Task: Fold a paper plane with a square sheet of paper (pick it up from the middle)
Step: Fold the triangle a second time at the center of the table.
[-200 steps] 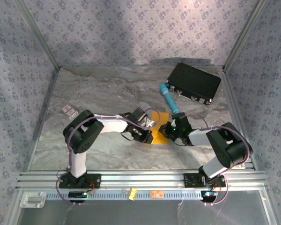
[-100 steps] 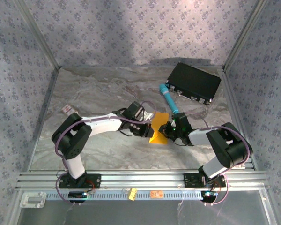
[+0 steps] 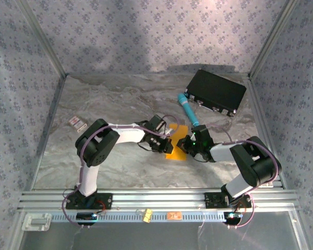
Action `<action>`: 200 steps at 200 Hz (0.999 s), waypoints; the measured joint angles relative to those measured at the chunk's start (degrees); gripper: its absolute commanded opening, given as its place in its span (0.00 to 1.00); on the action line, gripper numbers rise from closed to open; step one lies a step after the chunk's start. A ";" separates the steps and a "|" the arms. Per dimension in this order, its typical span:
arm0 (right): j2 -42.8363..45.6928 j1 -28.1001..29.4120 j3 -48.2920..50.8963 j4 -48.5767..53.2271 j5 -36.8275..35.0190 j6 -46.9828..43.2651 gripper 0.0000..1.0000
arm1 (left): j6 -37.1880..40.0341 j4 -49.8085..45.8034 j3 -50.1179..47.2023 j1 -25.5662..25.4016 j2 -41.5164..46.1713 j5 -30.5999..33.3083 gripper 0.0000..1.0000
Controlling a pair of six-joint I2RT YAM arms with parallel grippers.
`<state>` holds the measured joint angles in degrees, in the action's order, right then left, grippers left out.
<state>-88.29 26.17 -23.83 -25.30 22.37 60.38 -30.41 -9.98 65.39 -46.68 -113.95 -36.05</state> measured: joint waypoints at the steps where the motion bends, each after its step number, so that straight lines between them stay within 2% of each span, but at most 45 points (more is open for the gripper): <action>1: 0.02 0.00 0.00 0.02 -0.02 0.00 0.03 | 0.13 0.02 -0.02 0.00 0.00 0.07 0.04; 55: 4.85 0.31 -0.11 6.58 -2.08 -1.62 0.06 | 0.85 5.20 -4.39 0.02 1.77 0.07 0.02; 87: 7.50 3.37 -1.51 8.83 -3.48 -2.21 0.06 | 0.79 6.23 -5.22 0.00 2.21 0.09 0.01; 117: 4.52 7.21 -2.38 7.17 -4.28 -1.64 0.04 | 0.52 5.95 -5.22 0.04 2.23 0.17 0.01; 151: 0.37 7.48 -1.36 2.21 -6.10 0.44 0.04 | 0.50 5.49 -5.42 0.15 2.69 0.85 0.00; 200: 0.44 6.56 0.07 -0.63 -5.53 1.31 0.04 | 0.55 6.10 -5.97 0.15 2.95 0.98 0.00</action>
<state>-87.85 32.73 -23.77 -25.93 16.84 61.69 -29.87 -3.88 59.42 -46.52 -111.00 -35.07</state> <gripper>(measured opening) 0.051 0.049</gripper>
